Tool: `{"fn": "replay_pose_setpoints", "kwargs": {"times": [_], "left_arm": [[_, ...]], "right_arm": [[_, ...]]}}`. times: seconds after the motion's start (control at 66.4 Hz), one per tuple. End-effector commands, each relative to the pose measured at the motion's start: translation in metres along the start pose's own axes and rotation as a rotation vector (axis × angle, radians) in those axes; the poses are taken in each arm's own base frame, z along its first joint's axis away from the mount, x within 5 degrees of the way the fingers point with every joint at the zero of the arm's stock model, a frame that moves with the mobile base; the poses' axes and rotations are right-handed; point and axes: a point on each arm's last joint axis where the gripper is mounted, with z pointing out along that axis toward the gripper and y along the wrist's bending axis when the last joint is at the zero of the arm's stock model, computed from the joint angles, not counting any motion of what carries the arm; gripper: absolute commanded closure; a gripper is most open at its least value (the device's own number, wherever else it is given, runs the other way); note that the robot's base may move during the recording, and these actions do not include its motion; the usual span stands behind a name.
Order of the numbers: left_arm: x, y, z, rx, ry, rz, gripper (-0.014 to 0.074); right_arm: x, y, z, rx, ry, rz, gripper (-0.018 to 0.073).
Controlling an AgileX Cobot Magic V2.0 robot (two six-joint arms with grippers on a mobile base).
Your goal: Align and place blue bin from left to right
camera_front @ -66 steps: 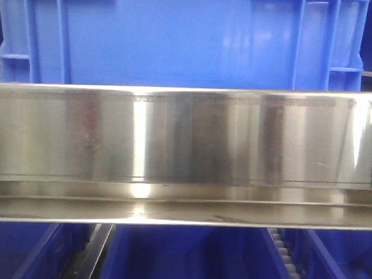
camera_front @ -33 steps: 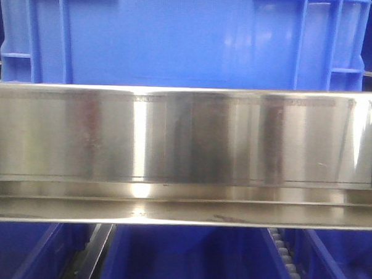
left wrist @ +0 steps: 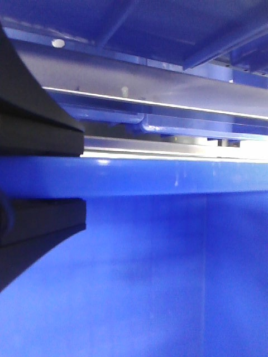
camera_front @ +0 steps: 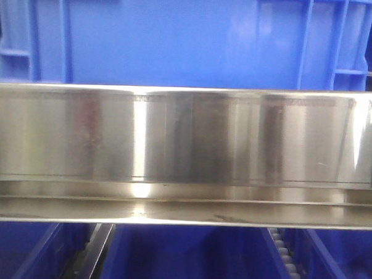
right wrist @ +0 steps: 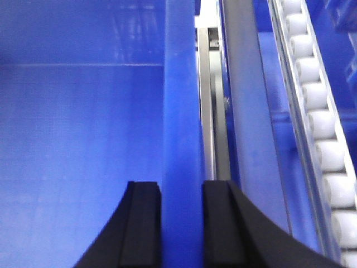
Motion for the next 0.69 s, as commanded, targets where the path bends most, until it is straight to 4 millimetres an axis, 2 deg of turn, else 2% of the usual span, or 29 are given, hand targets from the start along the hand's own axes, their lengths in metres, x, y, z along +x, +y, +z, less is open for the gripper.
{"fn": "replay_pose_setpoints", "kwargs": {"times": [0.0,0.211,0.467,0.678], "left_arm": [[-0.015,0.004,-0.028,0.014,-0.119,-0.019,0.0707],[-0.017,0.001,-0.056,0.057,-0.173,-0.016,0.0707],[-0.012,-0.004,-0.105,0.131,-0.244,-0.018,0.0707],[0.009,-0.011,-0.129,0.118,-0.249,-0.022,0.0707]], "right_arm": [[-0.009,-0.005,-0.035,-0.005,-0.113,0.001,0.0629],[-0.011,-0.007,-0.073,-0.015,-0.191,0.022,0.0629],[-0.008,-0.012,-0.117,-0.043,-0.267,0.07,0.0629],[0.01,-0.005,-0.144,0.015,-0.296,0.046,0.0629]]}}
